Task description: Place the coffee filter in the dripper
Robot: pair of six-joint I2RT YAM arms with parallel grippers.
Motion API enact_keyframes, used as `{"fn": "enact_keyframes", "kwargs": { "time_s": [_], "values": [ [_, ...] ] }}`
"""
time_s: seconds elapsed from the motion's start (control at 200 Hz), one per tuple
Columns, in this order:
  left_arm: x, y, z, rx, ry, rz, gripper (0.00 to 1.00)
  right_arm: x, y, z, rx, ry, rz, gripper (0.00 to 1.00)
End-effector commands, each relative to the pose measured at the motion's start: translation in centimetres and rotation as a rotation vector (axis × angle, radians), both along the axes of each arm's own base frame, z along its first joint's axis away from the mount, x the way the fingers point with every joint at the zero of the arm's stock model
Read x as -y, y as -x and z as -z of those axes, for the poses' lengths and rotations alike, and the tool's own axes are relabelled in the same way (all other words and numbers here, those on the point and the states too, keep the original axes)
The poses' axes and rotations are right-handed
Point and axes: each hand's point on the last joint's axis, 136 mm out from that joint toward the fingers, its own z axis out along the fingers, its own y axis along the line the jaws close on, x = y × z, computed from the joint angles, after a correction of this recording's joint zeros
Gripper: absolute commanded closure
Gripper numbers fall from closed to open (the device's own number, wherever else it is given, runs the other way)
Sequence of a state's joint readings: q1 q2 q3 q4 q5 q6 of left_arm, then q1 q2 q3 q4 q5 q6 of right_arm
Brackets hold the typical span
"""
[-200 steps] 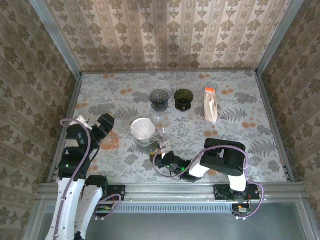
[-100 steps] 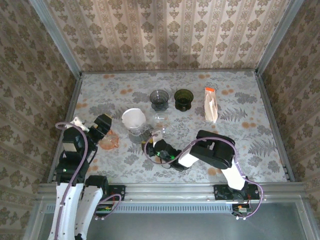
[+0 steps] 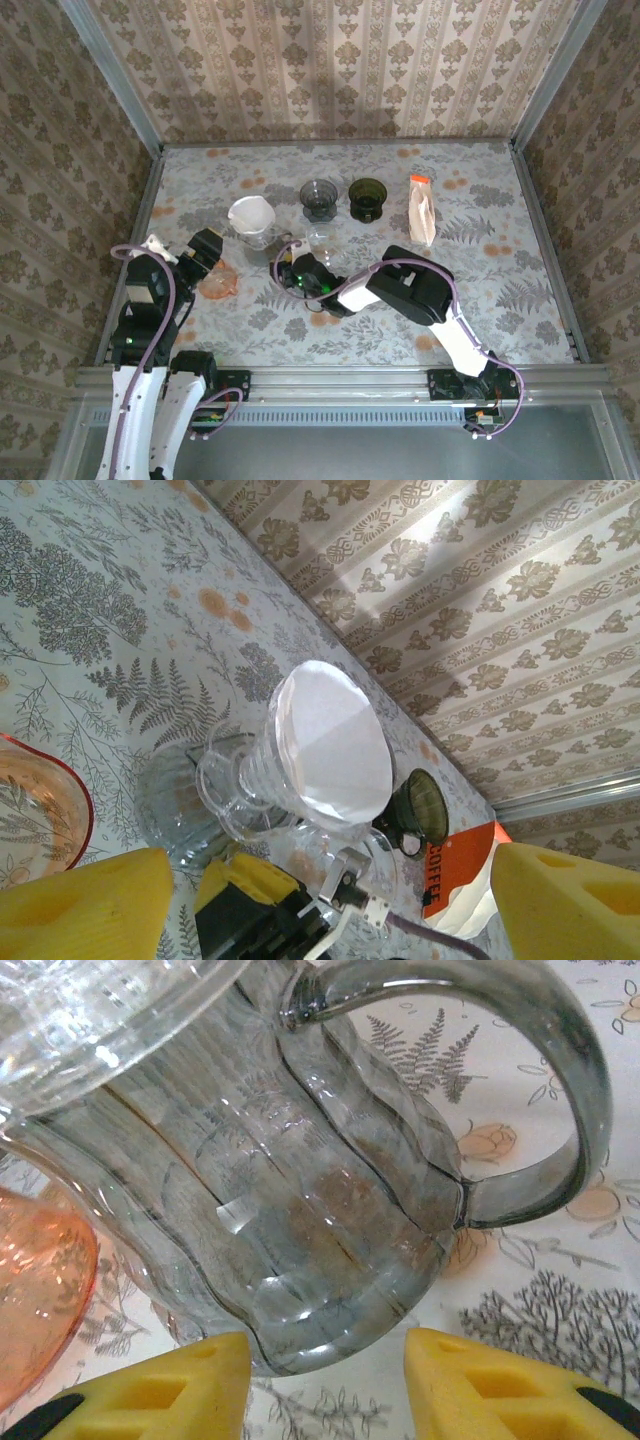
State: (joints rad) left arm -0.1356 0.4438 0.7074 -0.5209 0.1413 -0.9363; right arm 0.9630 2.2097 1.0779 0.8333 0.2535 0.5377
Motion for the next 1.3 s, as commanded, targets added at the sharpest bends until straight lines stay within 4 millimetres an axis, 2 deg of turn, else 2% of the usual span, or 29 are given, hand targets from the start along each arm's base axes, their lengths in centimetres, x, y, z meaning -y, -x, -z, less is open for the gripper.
{"fn": "enact_keyframes", "kwargs": {
  "time_s": [0.0,0.095,0.24,0.355,0.475,0.56,0.66,0.68,0.715,0.82,0.845,0.9,1.025,1.295],
  "values": [
    [-0.3,0.1,-0.1,0.01,-0.012,-0.012,0.15,0.4,-0.1,3.3,-0.089,0.069,0.003,0.53],
    [-0.3,0.0,0.1,0.008,-0.009,-0.014,0.15,0.1,-0.5,3.2,-0.094,0.066,-0.001,0.52],
    [-0.3,0.0,0.2,0.008,-0.008,-0.015,0.15,0.6,0.5,3.0,-0.093,0.055,-0.012,0.48],
    [-0.5,0.1,0.2,0.012,-0.007,-0.023,0.14,1.4,2.2,2.6,-0.098,0.033,-0.026,0.45],
    [-0.6,0.2,0.1,0.024,-0.006,-0.031,0.12,1.3,5.0,0.9,-0.08,0.016,-0.08,0.41],
    [-0.7,0.4,-0.2,0.038,-0.01,-0.033,0.1,0.0,7.8,-0.3,-0.067,0.028,-0.183,0.39],
    [-0.8,0.6,-0.5,0.047,-0.016,-0.032,0.08,-2.7,10.8,-1.3,-0.07,0.04,-0.337,0.37],
    [-0.8,0.7,-0.5,0.047,-0.017,-0.033,0.01,-3.2,11.2,-1.5,-0.067,0.042,-0.356,0.36],
    [-0.8,0.7,-0.6,0.05,-0.019,-0.031,0.0,-3.8,11.6,-1.6,-0.062,0.051,-0.38,0.36],
    [-0.8,1.0,-1.0,0.061,-0.024,-0.029,0.0,-5.5,11.7,-2.4,-0.033,0.062,-0.413,0.34],
    [-0.8,1.1,-1.1,0.063,-0.027,-0.027,0.0,-5.7,11.5,-2.5,-0.027,0.065,-0.415,0.23],
    [-0.8,1.2,-1.2,0.066,-0.031,-0.025,0.0,-6.4,11.2,-3.0,-0.011,0.064,-0.421,0.2],
    [-0.8,1.3,-1.2,0.072,-0.03,-0.024,0.0,-7.8,10.6,-3.4,0.002,0.071,-0.432,0.2],
    [-0.7,1.2,-0.8,0.068,-0.015,-0.022,0.0,-10.0,9.7,-2.5,0.003,0.104,-0.456,0.24]
  ]
}}
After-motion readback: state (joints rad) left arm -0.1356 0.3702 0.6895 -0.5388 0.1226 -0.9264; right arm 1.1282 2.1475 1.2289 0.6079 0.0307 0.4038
